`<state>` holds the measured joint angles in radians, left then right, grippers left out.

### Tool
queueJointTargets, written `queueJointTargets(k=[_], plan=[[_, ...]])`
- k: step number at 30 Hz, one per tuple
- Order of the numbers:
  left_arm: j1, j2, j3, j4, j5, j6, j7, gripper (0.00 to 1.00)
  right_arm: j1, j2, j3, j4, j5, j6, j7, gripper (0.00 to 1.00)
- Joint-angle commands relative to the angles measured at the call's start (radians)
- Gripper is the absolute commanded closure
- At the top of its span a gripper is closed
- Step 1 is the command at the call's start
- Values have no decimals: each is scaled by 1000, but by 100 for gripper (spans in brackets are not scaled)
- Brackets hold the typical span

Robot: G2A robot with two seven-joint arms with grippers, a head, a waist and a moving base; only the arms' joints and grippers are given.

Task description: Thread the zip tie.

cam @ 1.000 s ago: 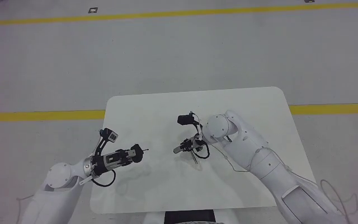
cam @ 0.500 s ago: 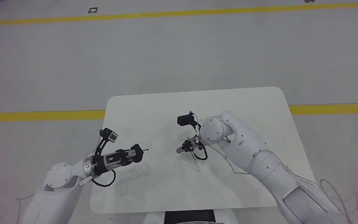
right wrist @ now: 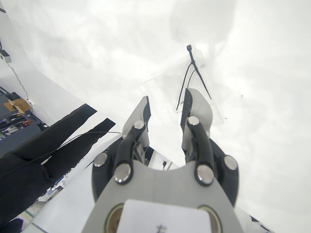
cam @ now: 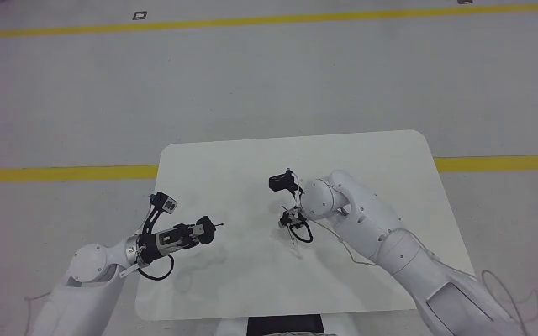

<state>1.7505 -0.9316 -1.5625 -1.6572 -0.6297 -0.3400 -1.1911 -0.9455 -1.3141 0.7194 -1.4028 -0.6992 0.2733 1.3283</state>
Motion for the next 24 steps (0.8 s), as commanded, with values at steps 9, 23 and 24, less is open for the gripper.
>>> queueJointTargets(k=[9,23,24], plan=[[0,0,0,0,0,0,0,100,-10,-8,-33,23,-36,12,-22,81],[0,0,0,0,0,0,0,100,-16,-19,-69,36,-100,22,-41,85],[0,0,0,0,0,0,0,100,-17,-20,-73,38,-106,24,-42,85]])
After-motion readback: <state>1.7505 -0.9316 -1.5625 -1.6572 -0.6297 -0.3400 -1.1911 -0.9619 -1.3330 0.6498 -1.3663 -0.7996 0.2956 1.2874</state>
